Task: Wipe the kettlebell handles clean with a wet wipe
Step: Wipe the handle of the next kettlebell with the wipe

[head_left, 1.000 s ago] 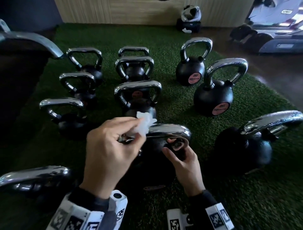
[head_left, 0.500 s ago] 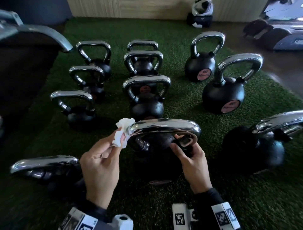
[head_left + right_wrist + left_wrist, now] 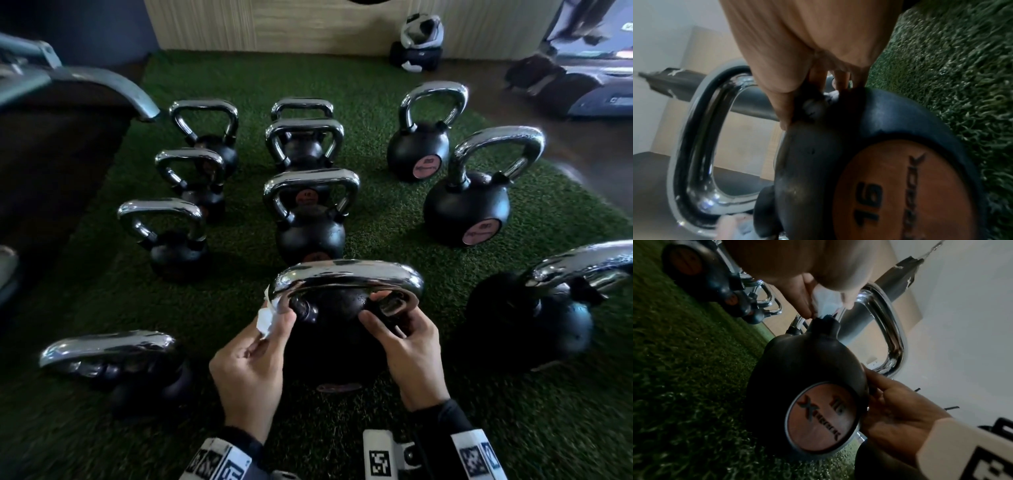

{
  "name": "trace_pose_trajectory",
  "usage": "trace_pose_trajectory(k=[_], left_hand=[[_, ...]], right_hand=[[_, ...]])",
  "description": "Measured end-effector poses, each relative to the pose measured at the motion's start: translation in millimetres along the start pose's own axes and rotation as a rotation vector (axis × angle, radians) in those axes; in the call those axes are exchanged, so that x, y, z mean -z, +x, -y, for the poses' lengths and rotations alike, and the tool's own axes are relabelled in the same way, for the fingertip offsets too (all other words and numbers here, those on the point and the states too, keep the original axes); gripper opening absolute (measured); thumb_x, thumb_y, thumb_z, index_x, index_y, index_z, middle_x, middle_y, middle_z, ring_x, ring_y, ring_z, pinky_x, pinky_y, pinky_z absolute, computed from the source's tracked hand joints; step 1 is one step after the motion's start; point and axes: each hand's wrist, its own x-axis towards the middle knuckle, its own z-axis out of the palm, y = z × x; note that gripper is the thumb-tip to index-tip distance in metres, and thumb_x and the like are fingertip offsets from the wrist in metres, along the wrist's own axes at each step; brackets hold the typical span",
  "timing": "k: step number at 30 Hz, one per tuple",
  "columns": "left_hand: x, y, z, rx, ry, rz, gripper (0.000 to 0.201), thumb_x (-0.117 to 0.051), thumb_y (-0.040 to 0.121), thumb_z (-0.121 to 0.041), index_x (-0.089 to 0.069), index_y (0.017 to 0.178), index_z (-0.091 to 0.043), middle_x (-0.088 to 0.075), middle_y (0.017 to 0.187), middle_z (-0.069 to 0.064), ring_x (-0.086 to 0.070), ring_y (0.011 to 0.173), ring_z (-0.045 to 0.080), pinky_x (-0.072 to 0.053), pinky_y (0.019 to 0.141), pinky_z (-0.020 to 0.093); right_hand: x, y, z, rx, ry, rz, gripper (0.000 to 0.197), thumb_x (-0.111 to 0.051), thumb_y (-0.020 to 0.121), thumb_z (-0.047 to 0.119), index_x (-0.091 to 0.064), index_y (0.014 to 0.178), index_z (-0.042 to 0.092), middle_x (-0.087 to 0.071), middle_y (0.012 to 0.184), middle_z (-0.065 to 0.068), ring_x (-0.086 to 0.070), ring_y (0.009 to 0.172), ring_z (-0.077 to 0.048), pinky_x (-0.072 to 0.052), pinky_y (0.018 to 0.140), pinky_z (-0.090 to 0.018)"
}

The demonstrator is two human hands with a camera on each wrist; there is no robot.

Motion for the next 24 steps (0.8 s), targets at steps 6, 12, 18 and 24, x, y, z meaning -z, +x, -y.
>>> trace_pose_trajectory(k=[6, 12, 18, 24], left_hand=[[-14.5, 32.1, 3.1, 0.000, 0.049, 0.051, 0.016, -0.079, 0.085, -0.029, -0.078, 0.072, -0.020, -0.071, 0.064, 0.001, -0.055, 0.054, 0.002, -0.040, 0.053, 0.014], [-53.2, 85.8, 11.0, 0.019, 0.099, 0.287, 0.012, -0.081, 0.085, -0.028, -0.081, 0.081, -0.017, -0.075, 0.068, -0.012, -0.066, 0.066, -0.003, -0.047, 0.067, 0.013], [-49.7, 120.3, -6.7, 0.263, -0.018, 0.676, 0.015, -0.076, 0.089, -0.030, -0.084, 0.092, -0.018, -0.081, 0.091, 0.004, -0.076, 0.095, 0.020, -0.057, 0.098, 0.034], [-49.7, 122.5, -2.9, 0.160, -0.054, 0.631, 0.038, -0.084, 0.069, -0.030, -0.082, 0.102, -0.012, -0.077, 0.115, -0.001, -0.071, 0.111, 0.010, -0.054, 0.105, 0.043]], right_hand=[[15.3, -30.0, 5.4, 0.106, -0.438, -0.131, 0.030, -0.094, 0.064, 0.045, -0.075, 0.086, 0.034, -0.077, 0.086, 0.016, -0.073, 0.084, -0.003, -0.060, 0.082, -0.035], [10.1, -65.2, -3.4, 0.482, -0.785, -0.101, 0.046, -0.087, 0.054, 0.001, -0.081, 0.095, 0.022, -0.060, 0.096, 0.039, -0.060, 0.089, 0.002, -0.039, 0.086, 0.004], [12.4, -7.9, 16.2, 0.578, -0.683, 0.030, 0.028, -0.070, 0.084, 0.018, -0.075, 0.108, 0.031, -0.066, 0.116, 0.029, -0.062, 0.113, -0.002, -0.051, 0.096, -0.028], [-7.9, 41.6, -2.8, 0.031, -0.383, 0.270, 0.068, -0.064, 0.071, 0.061, -0.060, 0.136, 0.040, -0.055, 0.149, 0.015, -0.049, 0.138, -0.002, -0.038, 0.121, -0.038]])
